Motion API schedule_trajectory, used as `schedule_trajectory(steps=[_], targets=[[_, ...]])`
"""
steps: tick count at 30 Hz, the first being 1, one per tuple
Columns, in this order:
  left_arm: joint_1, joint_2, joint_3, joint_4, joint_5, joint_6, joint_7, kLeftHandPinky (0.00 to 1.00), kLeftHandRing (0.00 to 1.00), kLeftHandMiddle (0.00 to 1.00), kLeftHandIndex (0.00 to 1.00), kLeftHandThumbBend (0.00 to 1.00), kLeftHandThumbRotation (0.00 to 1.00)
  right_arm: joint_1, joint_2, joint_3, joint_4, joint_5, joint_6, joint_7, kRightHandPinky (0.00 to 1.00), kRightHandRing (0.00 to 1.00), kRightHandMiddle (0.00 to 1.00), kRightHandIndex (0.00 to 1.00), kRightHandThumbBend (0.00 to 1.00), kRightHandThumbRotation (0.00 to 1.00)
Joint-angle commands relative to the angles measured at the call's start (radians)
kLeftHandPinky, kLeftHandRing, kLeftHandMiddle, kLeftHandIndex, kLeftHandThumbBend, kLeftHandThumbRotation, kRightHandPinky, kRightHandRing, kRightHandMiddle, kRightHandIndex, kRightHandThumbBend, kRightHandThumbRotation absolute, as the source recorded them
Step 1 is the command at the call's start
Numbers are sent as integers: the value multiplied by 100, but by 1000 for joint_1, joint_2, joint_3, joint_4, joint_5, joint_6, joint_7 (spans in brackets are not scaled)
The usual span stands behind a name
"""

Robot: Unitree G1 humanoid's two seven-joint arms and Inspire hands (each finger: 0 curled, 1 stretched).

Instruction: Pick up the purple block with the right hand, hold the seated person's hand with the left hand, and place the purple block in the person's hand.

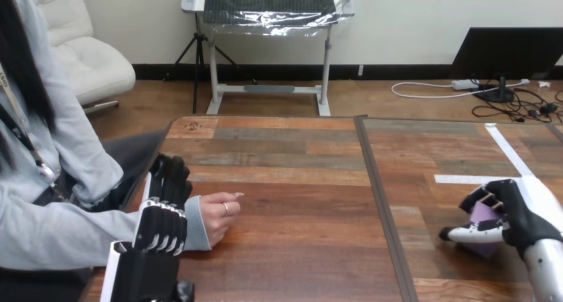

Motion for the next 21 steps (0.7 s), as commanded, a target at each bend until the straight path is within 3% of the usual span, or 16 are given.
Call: schedule_trajectory(steps=[1, 7, 21], targets=[[-57, -19, -10, -10, 25, -26, 13, 100, 100, 100, 100, 97, 71, -23, 16, -34, -132, 35, -37, 4, 40, 45, 49, 49, 87, 0], [-62, -16, -10, -3, 35, -29, 28, 100, 100, 100, 100, 99, 71, 8, 19, -43, -227, 50, -43, 16, 39, 44, 49, 49, 87, 0], [-63, -15, -12, 6, 49, -28, 47, 100, 100, 100, 100, 100, 72, 71, 44, -72, -453, 78, 37, 67, 37, 43, 49, 50, 84, 0]])
